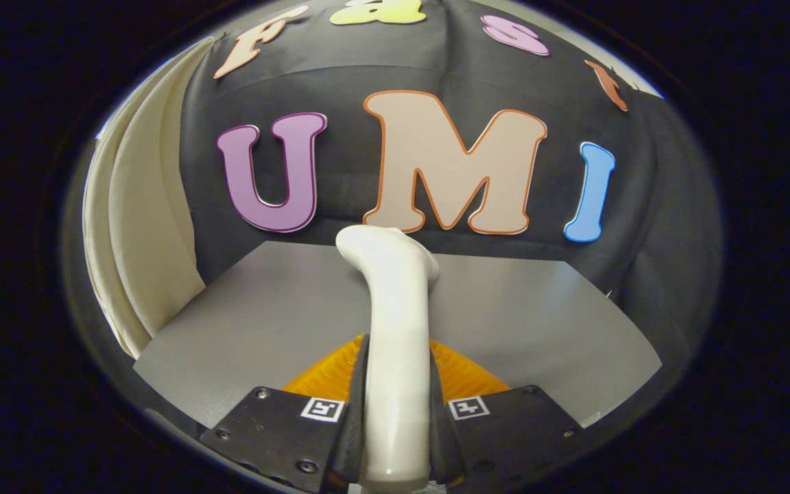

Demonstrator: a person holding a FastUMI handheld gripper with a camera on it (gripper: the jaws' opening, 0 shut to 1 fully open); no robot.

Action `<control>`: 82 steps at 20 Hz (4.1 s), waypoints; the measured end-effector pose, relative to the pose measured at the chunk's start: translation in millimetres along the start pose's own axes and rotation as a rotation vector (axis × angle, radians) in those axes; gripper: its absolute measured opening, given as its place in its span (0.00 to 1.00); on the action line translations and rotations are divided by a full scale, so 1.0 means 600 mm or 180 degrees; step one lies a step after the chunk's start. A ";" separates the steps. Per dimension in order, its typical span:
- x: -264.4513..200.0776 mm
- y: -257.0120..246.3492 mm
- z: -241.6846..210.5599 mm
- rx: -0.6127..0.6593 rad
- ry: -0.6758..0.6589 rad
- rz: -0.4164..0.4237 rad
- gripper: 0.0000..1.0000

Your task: Iron the clothes twice with a garment steamer, once on the left side and once on the right side.

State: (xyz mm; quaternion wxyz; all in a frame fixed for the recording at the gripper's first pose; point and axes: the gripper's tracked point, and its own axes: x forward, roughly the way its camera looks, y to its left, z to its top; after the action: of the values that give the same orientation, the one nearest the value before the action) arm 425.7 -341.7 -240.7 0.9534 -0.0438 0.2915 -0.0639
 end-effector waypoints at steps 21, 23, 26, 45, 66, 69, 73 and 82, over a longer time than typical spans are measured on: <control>-0.396 0.194 0.006 0.0560 -0.0577 0.0265 0.36; -0.447 0.242 -0.004 0.0581 -0.0600 0.0220 0.36; -0.518 0.322 -0.018 0.0617 -0.0645 0.0217 0.36; -0.638 0.688 0.034 0.0416 -0.0870 0.0656 0.36; -0.294 0.834 0.095 0.0407 -0.0906 0.0422 0.35; -0.229 0.845 0.051 0.0470 -0.0643 0.0488 0.35; -0.195 0.847 0.031 0.0532 -0.0572 0.0530 0.34; -0.136 0.868 -0.032 0.0611 -0.0311 0.0665 0.35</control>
State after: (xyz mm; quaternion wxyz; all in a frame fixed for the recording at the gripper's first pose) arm 398.0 184.2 -274.5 0.9677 0.0751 0.2403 0.0102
